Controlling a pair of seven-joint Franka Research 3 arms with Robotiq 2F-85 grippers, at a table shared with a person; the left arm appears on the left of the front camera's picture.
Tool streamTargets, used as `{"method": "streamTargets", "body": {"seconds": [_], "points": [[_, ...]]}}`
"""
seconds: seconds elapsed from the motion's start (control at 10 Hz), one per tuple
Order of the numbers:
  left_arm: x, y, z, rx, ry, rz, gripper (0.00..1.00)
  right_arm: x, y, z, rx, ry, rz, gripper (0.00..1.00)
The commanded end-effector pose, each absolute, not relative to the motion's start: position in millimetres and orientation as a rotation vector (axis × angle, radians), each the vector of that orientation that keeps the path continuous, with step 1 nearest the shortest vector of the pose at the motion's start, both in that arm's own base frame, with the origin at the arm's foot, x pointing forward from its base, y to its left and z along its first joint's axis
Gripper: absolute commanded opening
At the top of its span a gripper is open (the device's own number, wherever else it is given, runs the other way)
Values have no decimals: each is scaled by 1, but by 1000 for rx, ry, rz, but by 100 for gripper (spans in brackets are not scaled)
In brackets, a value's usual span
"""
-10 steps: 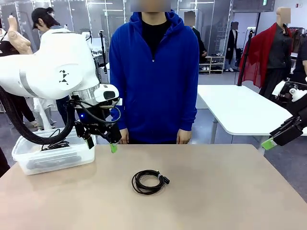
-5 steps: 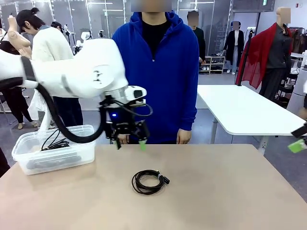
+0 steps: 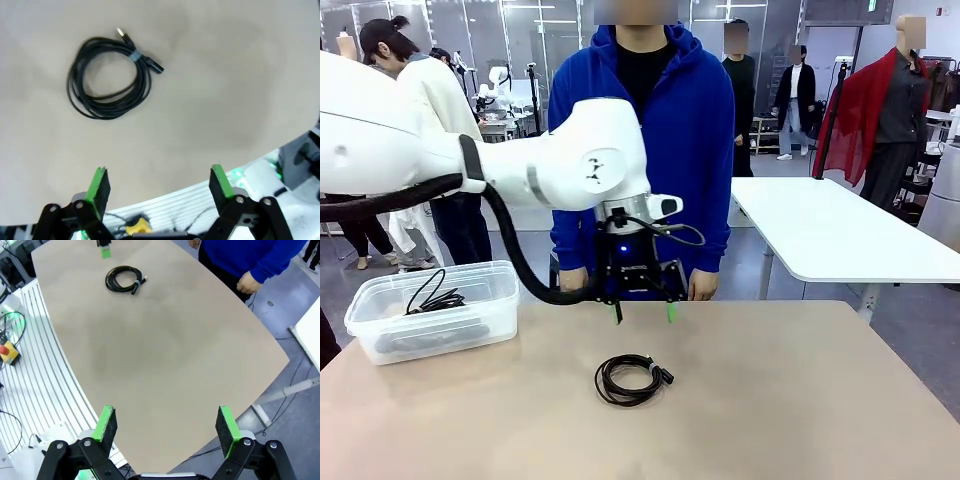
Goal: Organize and store the cables.
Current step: Place the USB Extension Cable into the Organizing box.
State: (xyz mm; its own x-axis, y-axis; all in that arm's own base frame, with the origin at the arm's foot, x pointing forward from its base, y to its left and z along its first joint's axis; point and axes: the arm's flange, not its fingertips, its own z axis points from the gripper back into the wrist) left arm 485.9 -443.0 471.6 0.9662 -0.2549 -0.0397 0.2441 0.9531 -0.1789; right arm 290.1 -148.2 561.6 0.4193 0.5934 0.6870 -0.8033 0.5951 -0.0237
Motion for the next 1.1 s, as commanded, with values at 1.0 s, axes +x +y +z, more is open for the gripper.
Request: {"method": "streamTargets", "body": {"seconds": [1.0], "points": [[520,-494,444,-84,258,-153,100,287,-150,562,345,-721,901,100]]}}
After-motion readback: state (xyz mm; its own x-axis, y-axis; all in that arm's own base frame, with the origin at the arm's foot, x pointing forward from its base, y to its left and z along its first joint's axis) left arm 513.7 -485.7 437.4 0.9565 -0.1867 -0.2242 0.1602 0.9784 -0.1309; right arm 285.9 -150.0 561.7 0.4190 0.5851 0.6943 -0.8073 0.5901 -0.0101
